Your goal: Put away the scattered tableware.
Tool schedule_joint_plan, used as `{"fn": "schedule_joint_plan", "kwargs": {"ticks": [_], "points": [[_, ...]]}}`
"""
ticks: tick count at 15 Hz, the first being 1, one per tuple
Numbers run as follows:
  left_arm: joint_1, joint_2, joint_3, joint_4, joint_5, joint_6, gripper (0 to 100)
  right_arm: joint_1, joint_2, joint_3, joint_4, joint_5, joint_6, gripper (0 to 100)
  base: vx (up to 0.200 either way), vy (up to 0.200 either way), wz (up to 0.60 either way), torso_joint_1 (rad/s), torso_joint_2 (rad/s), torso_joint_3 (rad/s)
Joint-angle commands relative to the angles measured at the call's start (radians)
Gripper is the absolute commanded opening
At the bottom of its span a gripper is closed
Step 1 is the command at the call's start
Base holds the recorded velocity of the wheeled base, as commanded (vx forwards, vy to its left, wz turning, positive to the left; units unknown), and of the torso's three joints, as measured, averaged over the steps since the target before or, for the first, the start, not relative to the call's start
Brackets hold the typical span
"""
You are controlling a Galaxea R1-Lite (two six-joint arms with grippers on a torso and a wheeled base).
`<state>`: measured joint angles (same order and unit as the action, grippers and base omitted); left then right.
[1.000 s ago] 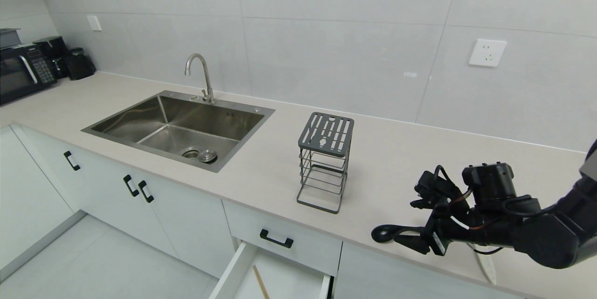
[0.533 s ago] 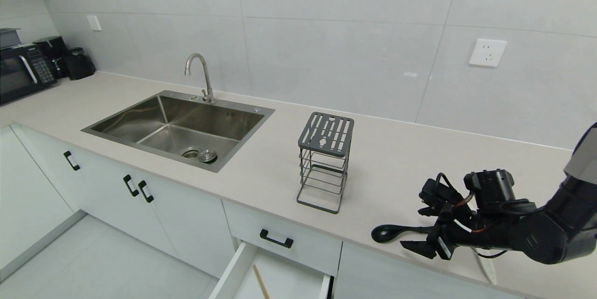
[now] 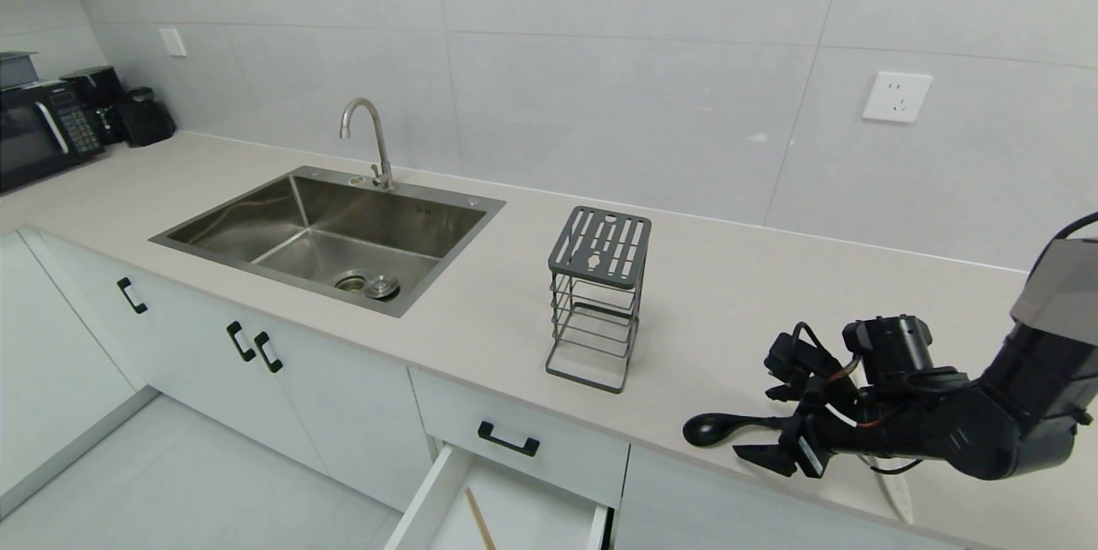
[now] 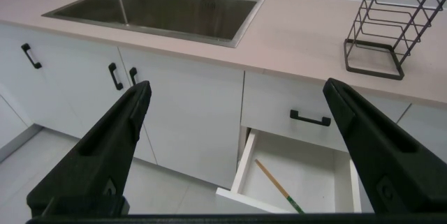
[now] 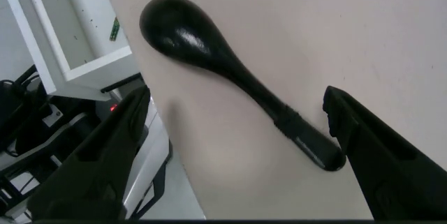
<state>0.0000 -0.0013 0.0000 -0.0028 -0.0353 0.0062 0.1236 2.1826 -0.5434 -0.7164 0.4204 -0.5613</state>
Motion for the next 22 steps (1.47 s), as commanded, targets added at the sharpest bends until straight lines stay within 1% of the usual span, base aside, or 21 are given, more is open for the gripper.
{"fn": "schedule_joint_plan", "kwargs": {"ticks": [1, 3, 6, 9, 10, 12, 17, 22], "points": [[0.0, 0.001, 0.0, 0.0, 0.0, 0.0, 100, 0.002, 0.042, -0.023, -0.005, 0.0, 0.0, 100, 0.0, 0.0, 0.0, 0.0, 0.0, 0.0], [0.0, 0.001, 0.0, 0.0, 0.0, 0.0, 100, 0.002, 0.059, -0.03, -0.005, -0.002, 0.0, 100, 0.0, 0.0, 0.0, 0.0, 0.0, 0.0], [0.0, 0.001, 0.0, 0.0, 0.0, 0.0, 100, 0.011, 0.106, -0.092, -0.006, -0.006, -0.012, 100, 0.0, 0.0, 0.0, 0.0, 0.0, 0.0], [0.0, 0.001, 0.0, 0.0, 0.0, 0.0, 100, 0.024, 0.141, -0.116, -0.006, -0.006, -0.02, 100, 0.0, 0.0, 0.0, 0.0, 0.0, 0.0], [0.0, 0.001, 0.0, 0.0, 0.0, 0.0, 100, 0.024, 0.151, -0.124, -0.006, -0.005, -0.02, 0, 0.0, 0.0, 0.0, 0.0, 0.0, 0.0], [0.0, 0.001, 0.0, 0.0, 0.0, 0.0, 100, 0.025, 0.157, -0.133, -0.006, -0.005, -0.02, 0, 0.0, 0.0, 0.0, 0.0, 0.0, 0.0], [0.0, 0.001, 0.0, 0.0, 0.0, 0.0, 100, 0.022, 0.143, -0.102, -0.008, -0.009, -0.022, 0, 0.0, 0.0, 0.0, 0.0, 0.0, 0.0], [0.0, 0.001, 0.0, 0.0, 0.0, 0.0, 100, 0.027, 0.002, -0.032, -0.015, -0.009, -0.023, 0, 0.0, 0.0, 0.0, 0.0, 0.0, 0.0]]}}
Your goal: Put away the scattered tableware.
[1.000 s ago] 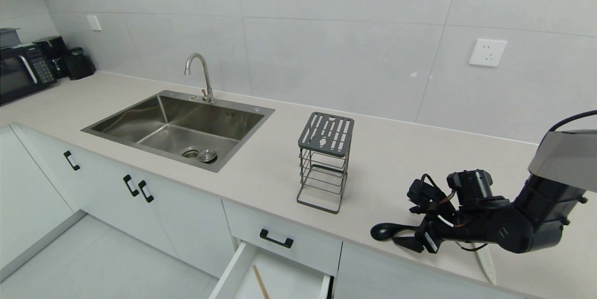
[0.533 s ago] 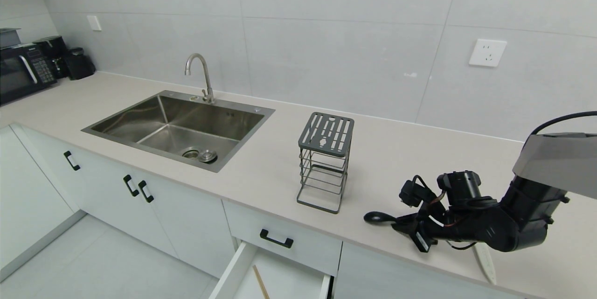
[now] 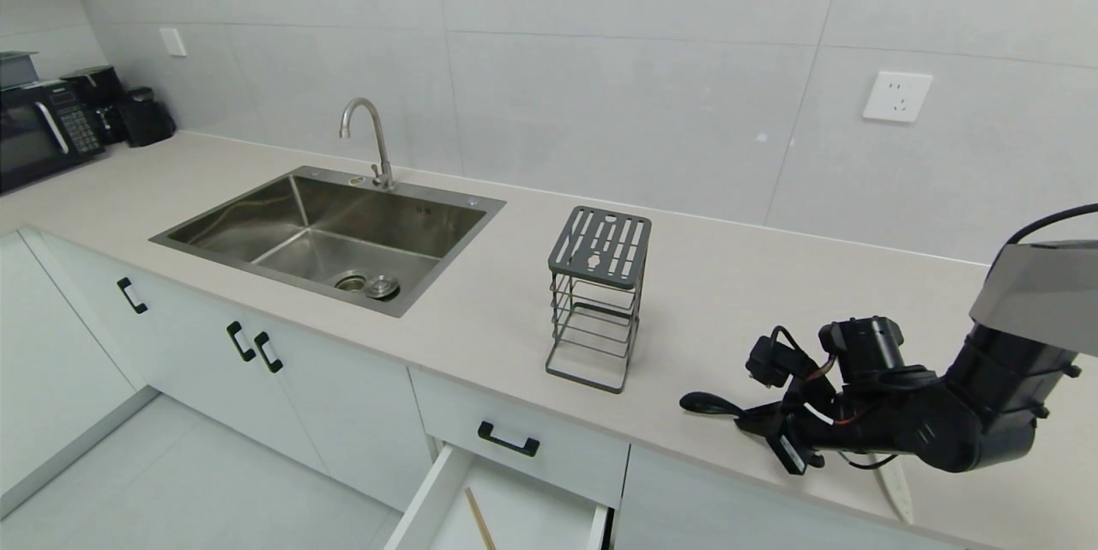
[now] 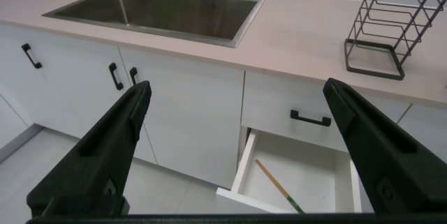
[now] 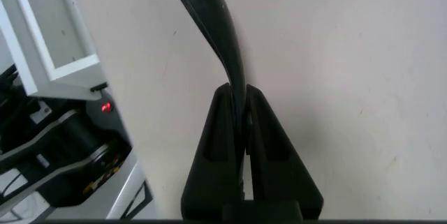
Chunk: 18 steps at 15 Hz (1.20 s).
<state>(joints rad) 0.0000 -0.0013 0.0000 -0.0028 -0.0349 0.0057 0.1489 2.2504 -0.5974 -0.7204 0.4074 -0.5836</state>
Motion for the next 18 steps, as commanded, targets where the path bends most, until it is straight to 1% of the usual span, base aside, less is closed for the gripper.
{"fn": "schedule_joint_plan", "kwargs": {"ticks": [1, 4, 6, 7, 13, 15, 18], "points": [[0.0, 0.001, 0.0, 0.0, 0.0, 0.0, 100, 0.001, -0.094, 0.03, -0.013, 0.004, 0.001, 0, 0.0, 0.0, 0.0, 0.0, 0.0, 0.0], [0.0, 0.001, 0.0, 0.0, 0.0, 0.0, 100, 0.001, -0.163, 0.057, -0.013, 0.011, 0.001, 0, 0.0, 0.0, 0.0, 0.0, 0.0, 0.0], [0.0, 0.001, 0.0, 0.0, 0.0, 0.0, 100, 0.003, -0.229, 0.104, -0.013, 0.014, 0.001, 0, 0.0, 0.0, 0.0, 0.0, 0.0, 0.0], [0.0, 0.001, 0.0, 0.0, 0.0, 0.0, 100, 0.017, -0.253, 0.108, -0.013, 0.014, 0.001, 0, 0.0, 0.0, 0.0, 0.0, 0.0, 0.0], [0.0, 0.001, 0.0, 0.0, 0.0, 0.0, 100, 0.205, -0.292, 0.113, -0.016, 0.01, 0.025, 0, 0.0, 0.0, 0.0, 0.0, 0.0, 0.0], [0.0, 0.001, 0.0, 0.0, 0.0, 0.0, 100, 0.27, -0.304, 0.12, -0.028, 0.01, 0.059, 0, 0.0, 0.0, 0.0, 0.0, 0.0, 0.0], [0.0, 0.001, 0.0, 0.0, 0.0, 0.0, 100, 0.389, -0.316, 0.13, -0.054, 0.004, 0.123, 0, 0.0, 0.0, 0.0, 0.0, 0.0, 0.0]]}}
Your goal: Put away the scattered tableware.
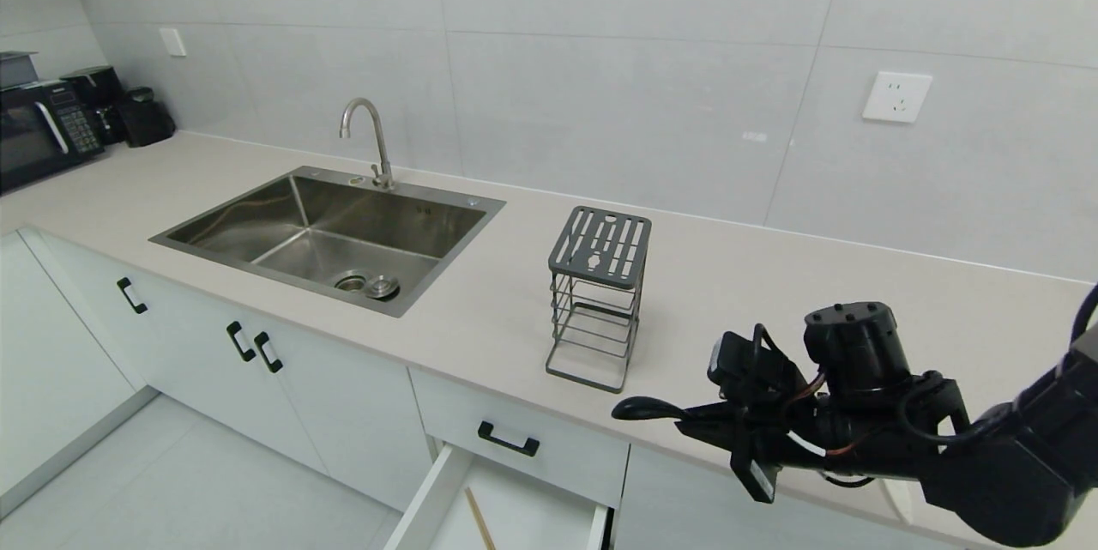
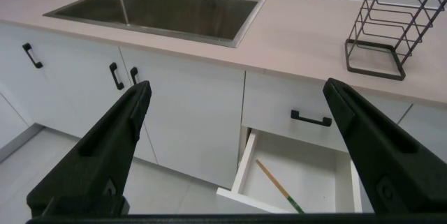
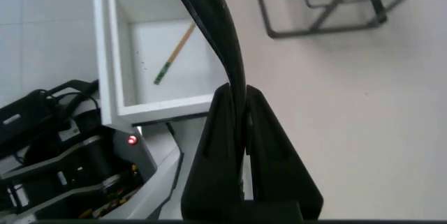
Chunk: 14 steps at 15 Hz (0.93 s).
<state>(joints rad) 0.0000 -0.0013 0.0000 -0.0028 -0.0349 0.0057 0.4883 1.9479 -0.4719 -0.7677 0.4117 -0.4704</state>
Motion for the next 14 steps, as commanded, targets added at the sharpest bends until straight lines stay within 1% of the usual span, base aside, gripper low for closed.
{"fn": "schedule_joint_plan", "kwargs": {"ticks": [1, 3, 6, 8, 12, 14], "points": [[0.0, 0.001, 0.0, 0.0, 0.0, 0.0, 100, 0.087, -0.015, 0.001, -0.007, -0.002, 0.024, 0, 0.0, 0.0, 0.0, 0.0, 0.0, 0.0], [0.0, 0.001, 0.0, 0.0, 0.0, 0.0, 100, 0.159, -0.015, -0.01, -0.027, -0.013, 0.069, 0, 0.0, 0.0, 0.0, 0.0, 0.0, 0.0], [0.0, 0.001, 0.0, 0.0, 0.0, 0.0, 100, 0.308, -0.014, -0.011, -0.07, -0.086, 0.211, 0, 0.0, 0.0, 0.0, 0.0, 0.0, 0.0], [0.0, 0.001, 0.0, 0.0, 0.0, 0.0, 100, 0.363, -0.001, -0.017, -0.088, -0.117, 0.25, 0, 0.0, 0.0, 0.0, 0.0, 0.0, 0.0], [0.0, 0.001, 0.0, 0.0, 0.0, 0.0, 100, 0.42, 0.088, -0.117, -0.09, -0.123, 0.269, 0, 0.0, 0.0, 0.0, 0.0, 0.0, 0.0], [0.0, 0.001, 0.0, 0.0, 0.0, 0.0, 100, 0.447, 0.132, -0.146, -0.093, -0.149, 0.296, 0, 0.0, 0.0, 0.0, 0.0, 0.0, 0.0]]}}
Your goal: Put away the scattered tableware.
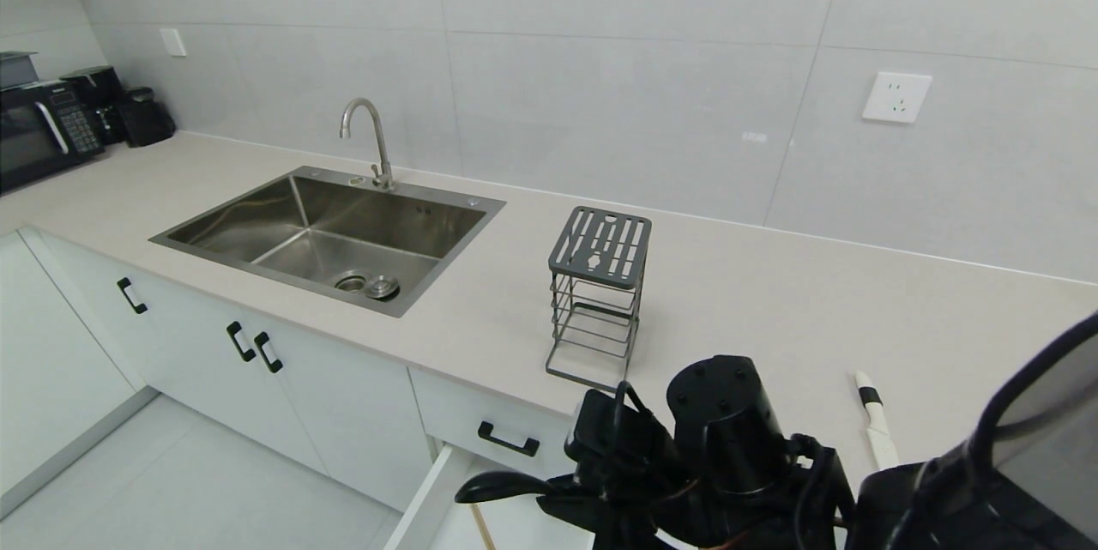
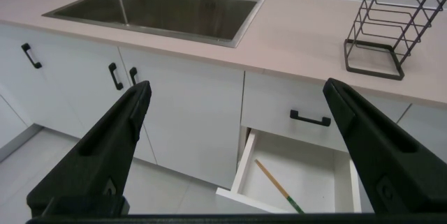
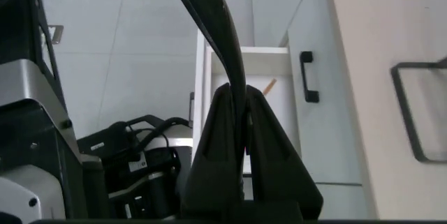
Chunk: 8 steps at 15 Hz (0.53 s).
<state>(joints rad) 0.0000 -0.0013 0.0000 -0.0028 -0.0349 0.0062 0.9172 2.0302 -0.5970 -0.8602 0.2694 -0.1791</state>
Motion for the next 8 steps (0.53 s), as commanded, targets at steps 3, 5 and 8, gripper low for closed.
{"fn": "schedule_joint_plan", "kwargs": {"ticks": [3, 5, 8], "points": [[0.0, 0.001, 0.0, 0.0, 0.0, 0.0, 100, 0.052, 0.151, -0.115, -0.026, -0.075, 0.055, 0, 0.0, 0.0, 0.0, 0.0, 0.0, 0.0], [0.0, 0.001, 0.0, 0.0, 0.0, 0.0, 100, 0.078, 0.226, -0.191, -0.026, -0.171, 0.089, 0, 0.0, 0.0, 0.0, 0.0, 0.0, 0.0], [0.0, 0.001, 0.0, 0.0, 0.0, 0.0, 100, 0.081, 0.297, -0.247, -0.006, -0.199, 0.107, 0, 0.0, 0.0, 0.0, 0.0, 0.0, 0.0]]}}
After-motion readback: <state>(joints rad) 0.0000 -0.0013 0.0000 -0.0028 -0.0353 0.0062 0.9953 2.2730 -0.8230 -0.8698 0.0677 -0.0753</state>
